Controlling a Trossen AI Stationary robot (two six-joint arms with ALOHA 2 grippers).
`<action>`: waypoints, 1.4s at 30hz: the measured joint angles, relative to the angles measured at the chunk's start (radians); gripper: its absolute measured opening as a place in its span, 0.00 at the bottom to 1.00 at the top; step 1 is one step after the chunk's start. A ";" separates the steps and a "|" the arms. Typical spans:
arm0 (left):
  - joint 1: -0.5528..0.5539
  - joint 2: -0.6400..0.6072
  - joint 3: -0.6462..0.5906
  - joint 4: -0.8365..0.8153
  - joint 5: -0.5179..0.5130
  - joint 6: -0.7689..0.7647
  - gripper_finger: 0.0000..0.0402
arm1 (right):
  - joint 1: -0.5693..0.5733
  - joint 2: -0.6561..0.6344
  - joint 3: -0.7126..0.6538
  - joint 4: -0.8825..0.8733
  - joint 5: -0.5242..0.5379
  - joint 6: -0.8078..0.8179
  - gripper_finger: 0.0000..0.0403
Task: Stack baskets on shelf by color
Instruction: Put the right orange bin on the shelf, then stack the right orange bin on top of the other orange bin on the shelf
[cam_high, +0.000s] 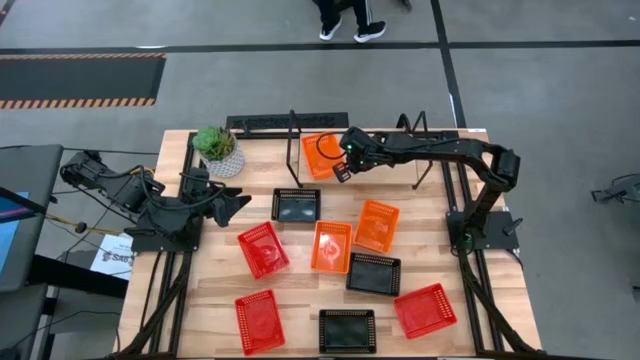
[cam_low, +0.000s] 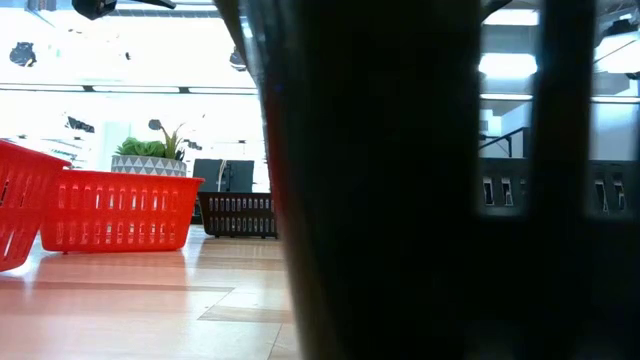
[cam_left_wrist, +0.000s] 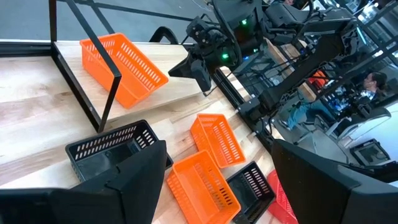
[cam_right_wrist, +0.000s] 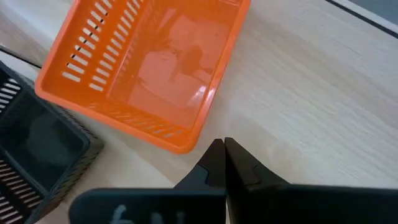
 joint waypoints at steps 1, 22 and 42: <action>0.000 0.000 0.000 0.000 0.000 0.000 0.69 | -0.001 0.000 0.000 0.000 0.000 0.000 0.02; 0.000 0.000 0.000 0.000 -0.005 0.000 0.69 | -0.020 0.018 0.001 0.044 0.004 0.002 0.02; 0.000 0.000 0.000 0.001 0.011 -0.015 0.69 | 0.019 0.055 0.030 -0.110 -0.034 0.002 0.02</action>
